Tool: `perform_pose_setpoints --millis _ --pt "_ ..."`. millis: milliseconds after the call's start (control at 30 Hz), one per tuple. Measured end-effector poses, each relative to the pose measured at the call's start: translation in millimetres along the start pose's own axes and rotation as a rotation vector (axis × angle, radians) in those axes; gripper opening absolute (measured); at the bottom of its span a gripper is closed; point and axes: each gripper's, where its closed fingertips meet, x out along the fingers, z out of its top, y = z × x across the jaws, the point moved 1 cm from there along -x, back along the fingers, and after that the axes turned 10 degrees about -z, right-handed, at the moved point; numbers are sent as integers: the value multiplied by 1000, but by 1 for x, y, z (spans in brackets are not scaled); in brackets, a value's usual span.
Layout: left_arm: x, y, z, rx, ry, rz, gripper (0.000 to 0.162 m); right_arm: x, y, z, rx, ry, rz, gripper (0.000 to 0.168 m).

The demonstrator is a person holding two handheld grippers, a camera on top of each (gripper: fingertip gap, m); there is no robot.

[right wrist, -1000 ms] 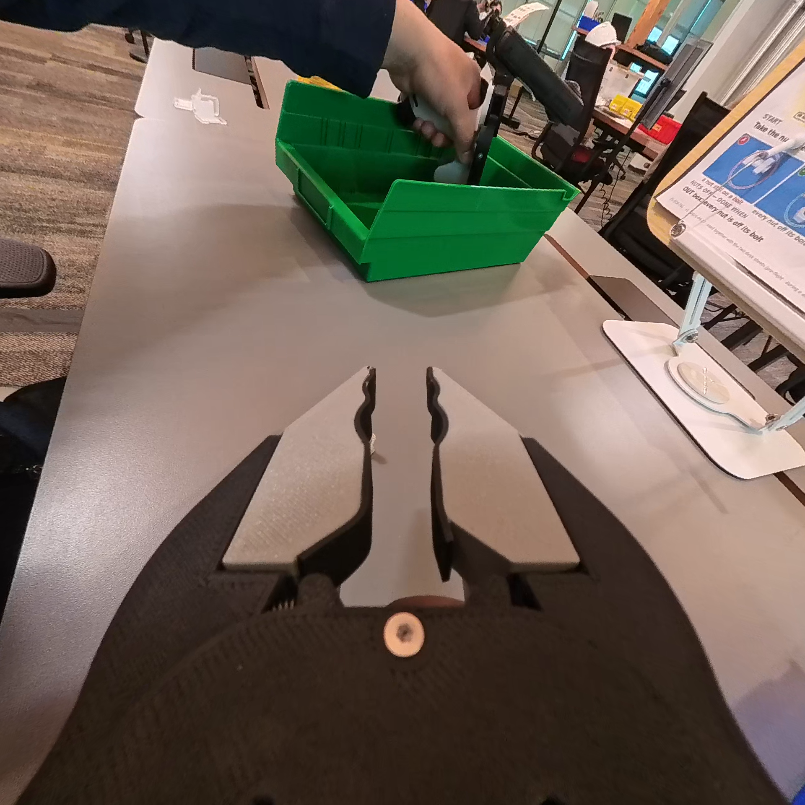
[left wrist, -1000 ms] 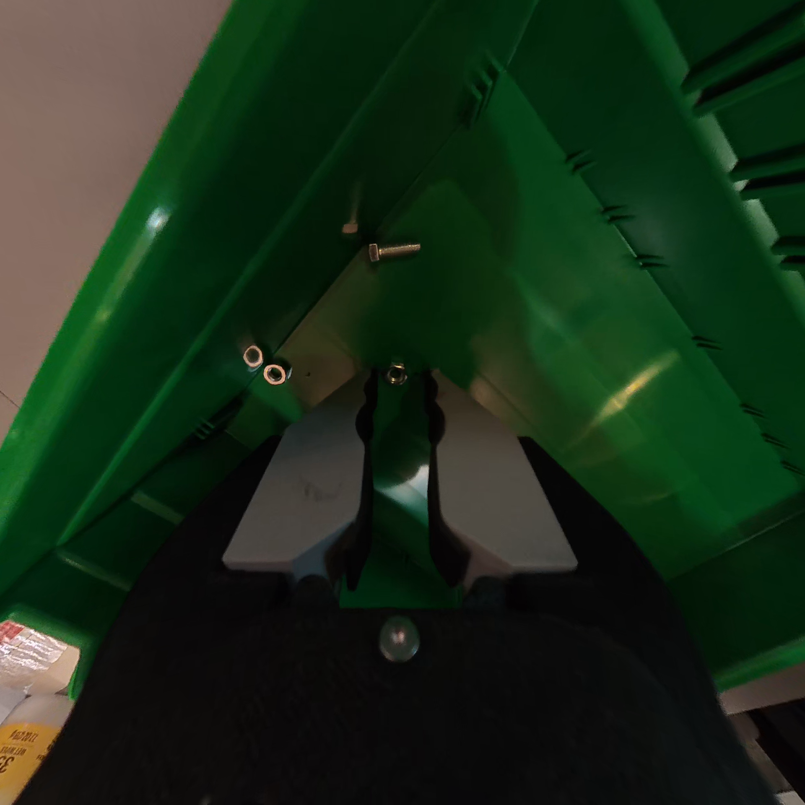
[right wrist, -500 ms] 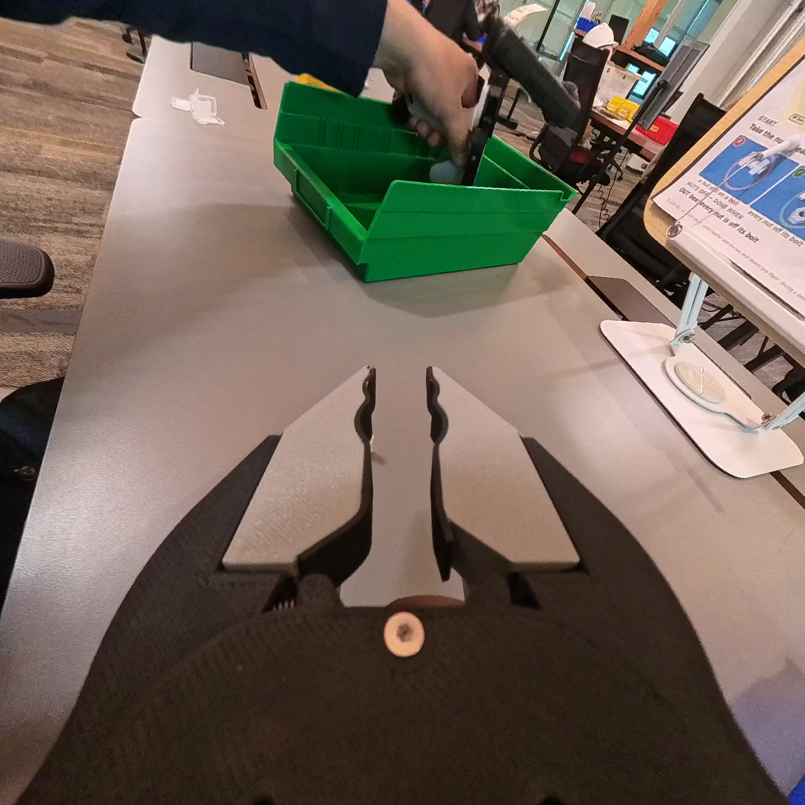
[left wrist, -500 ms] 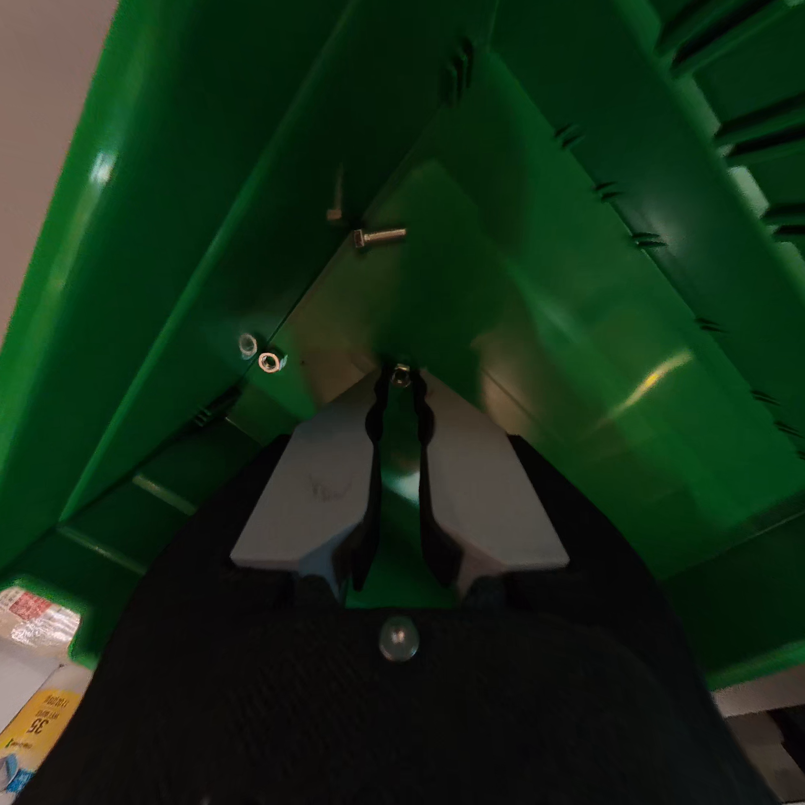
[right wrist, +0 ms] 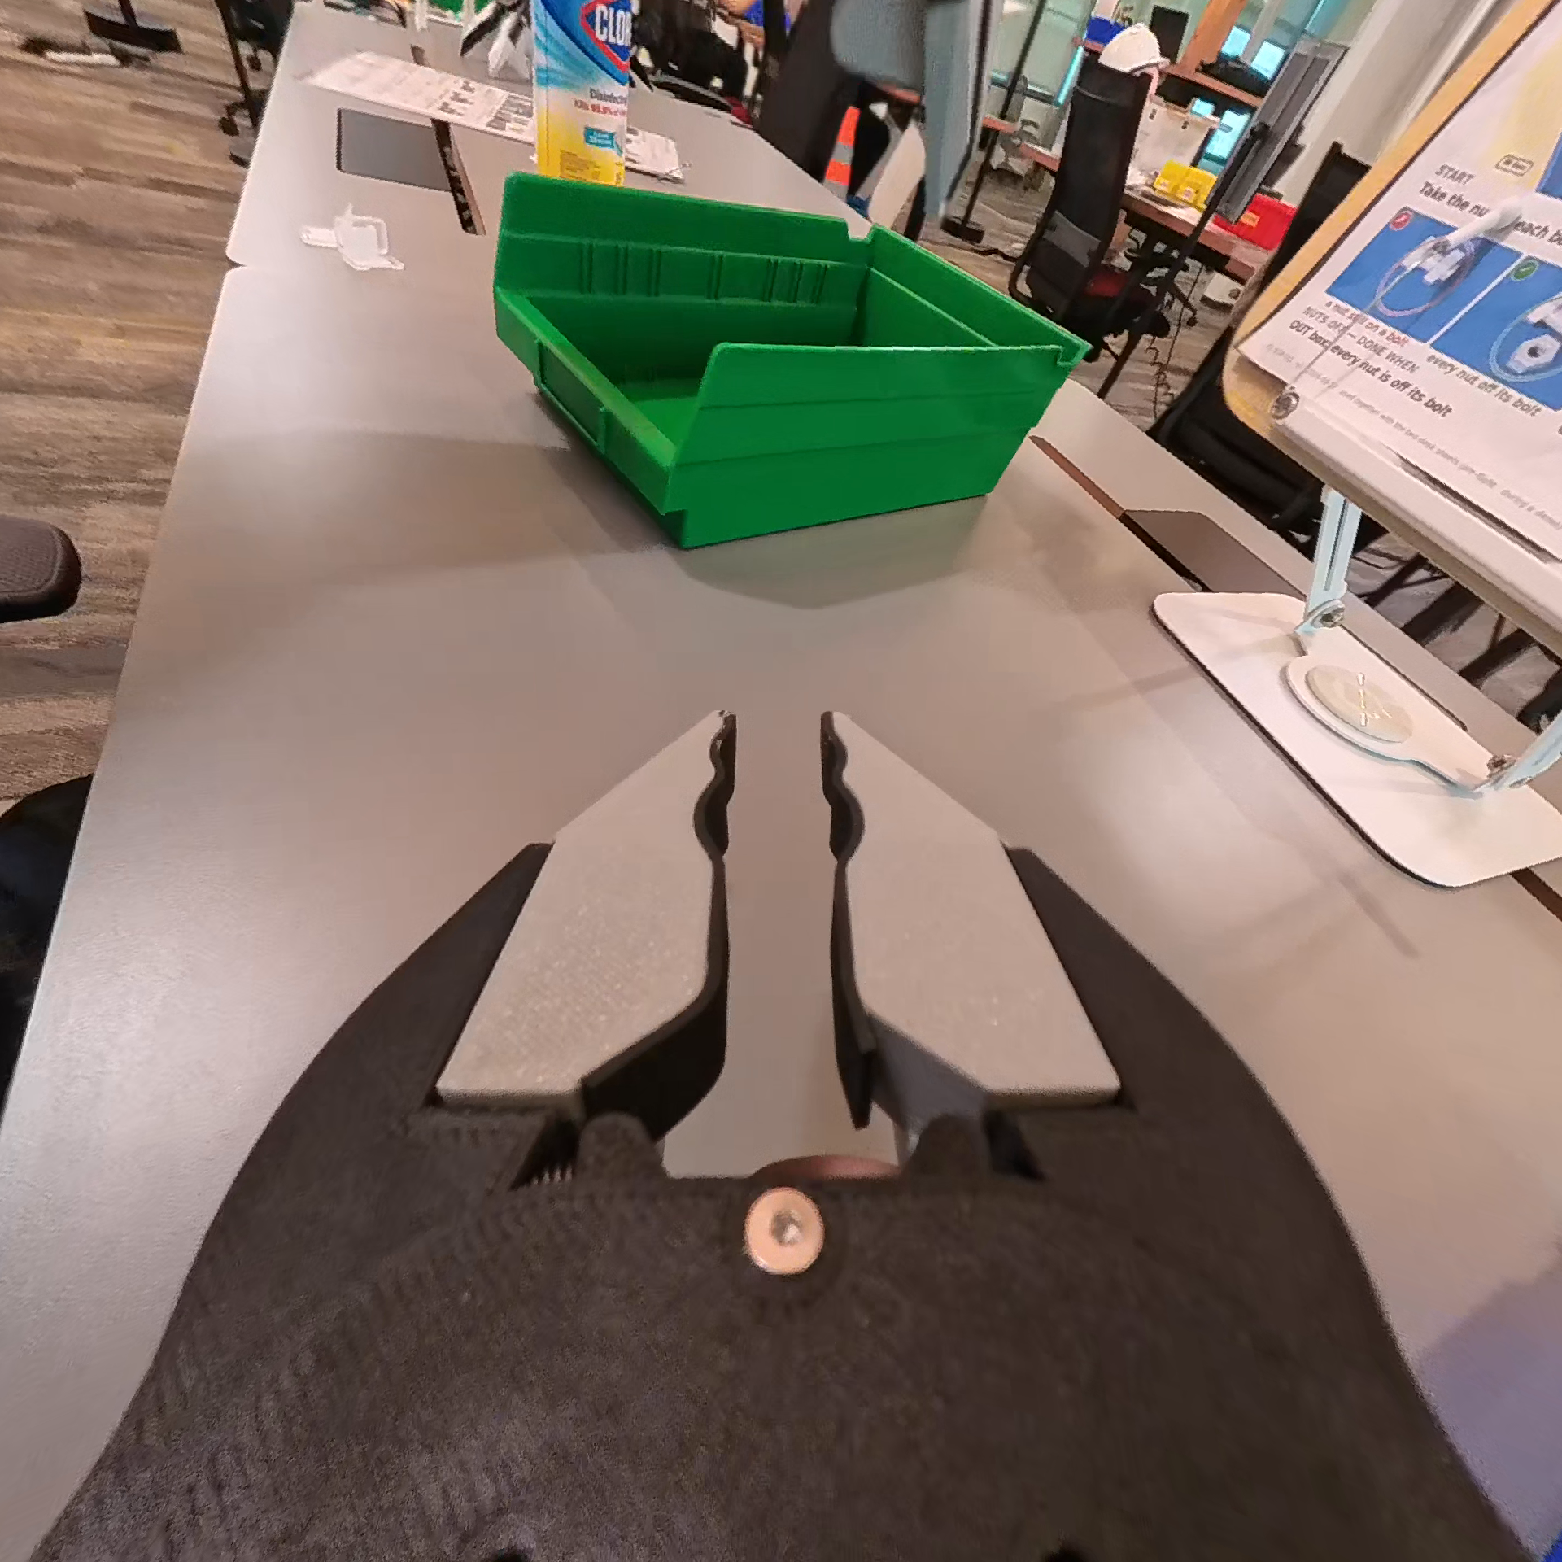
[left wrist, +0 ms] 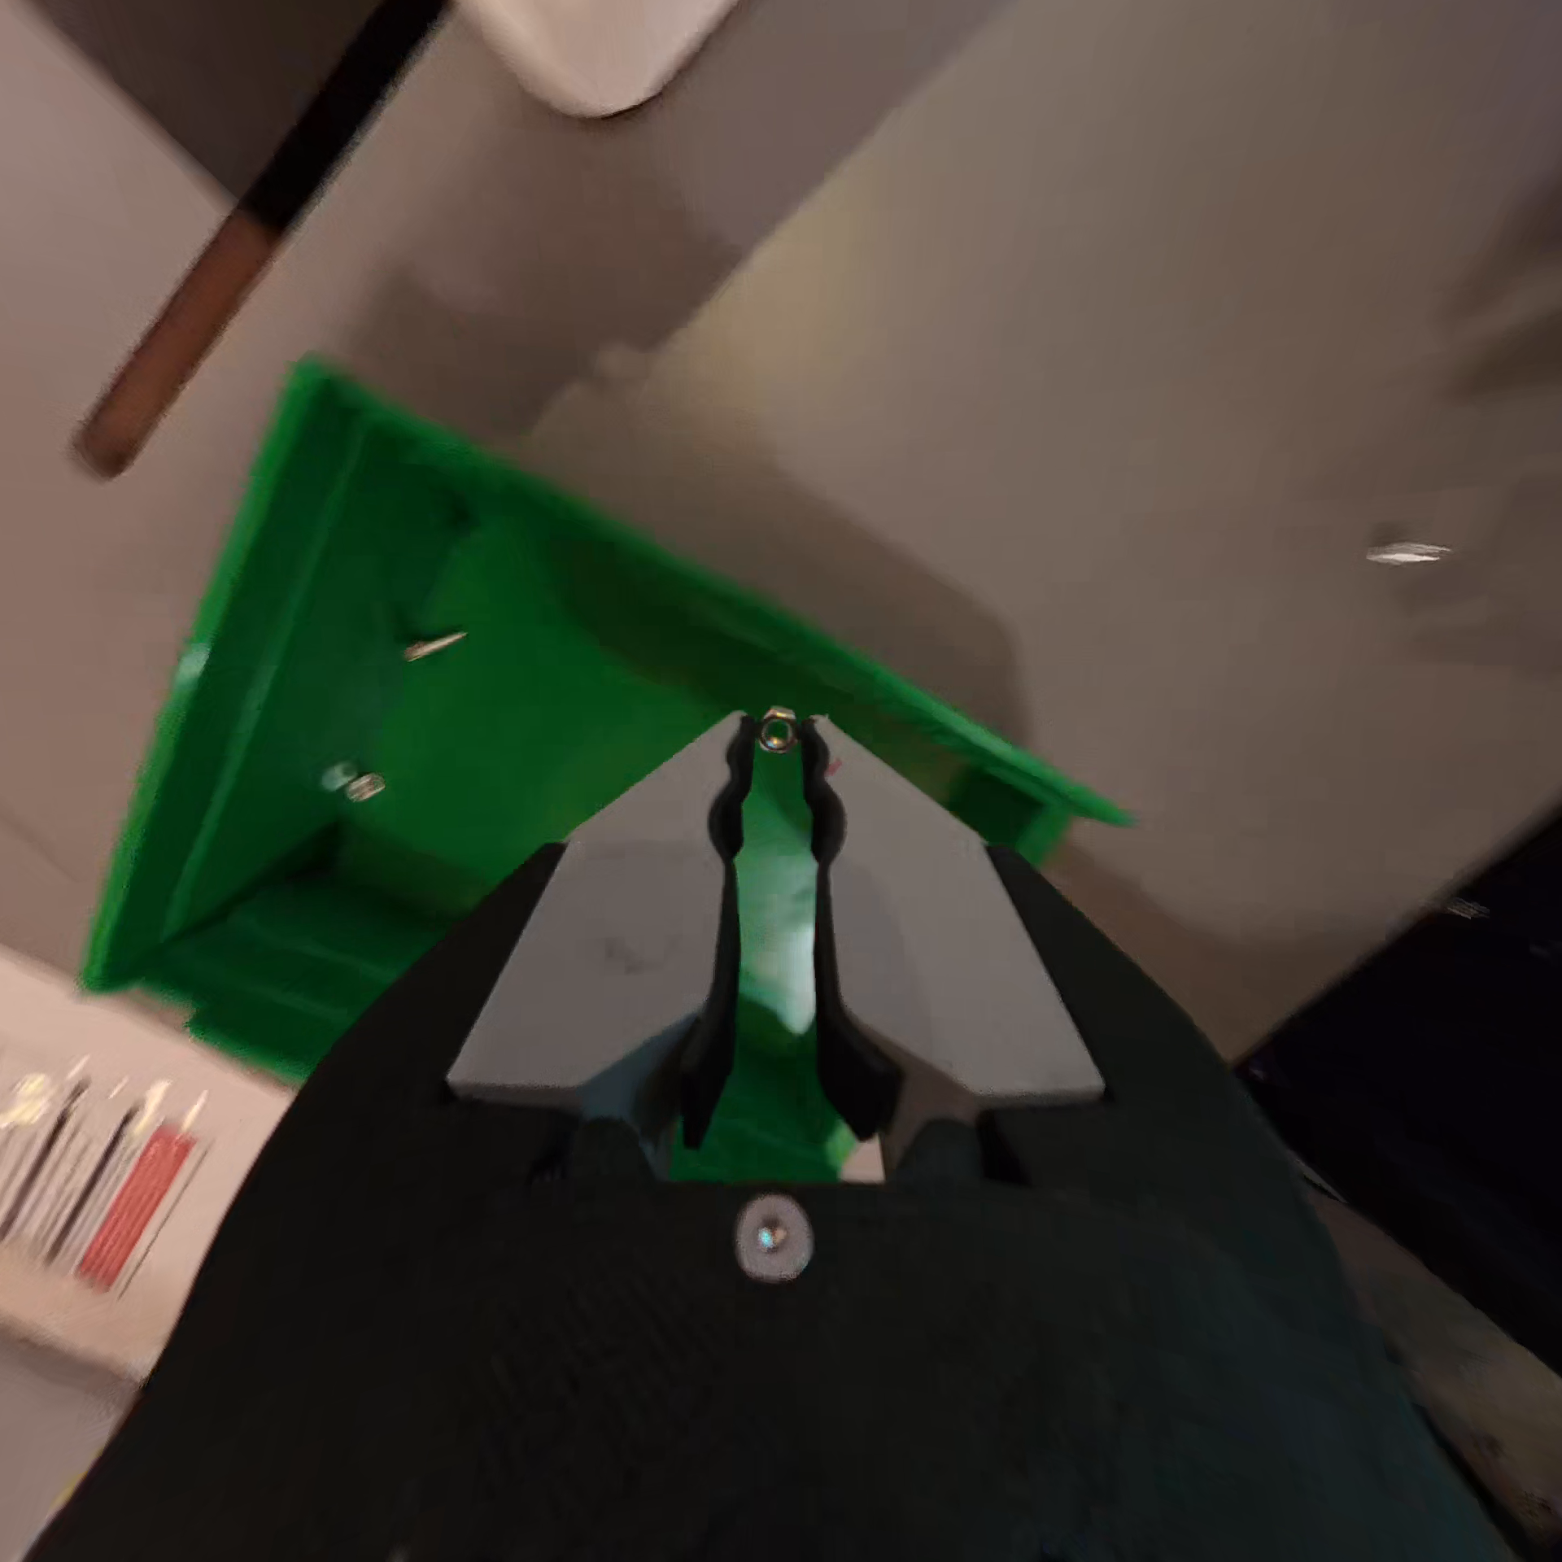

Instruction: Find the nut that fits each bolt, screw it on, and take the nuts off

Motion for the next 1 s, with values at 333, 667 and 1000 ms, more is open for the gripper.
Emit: perform_pose_setpoints --millis 333,667,1000 --pt "107 -209 38 423 13 -211 9 -8 -18 10 41 -50 -51 17" --pt "219 -243 52 491 132 -201 9 -45 -9 48 -26 -351 33 19" --pt "194 -240 58 405 -126 -334 27 -50 -22 48 23 -369 25 24"
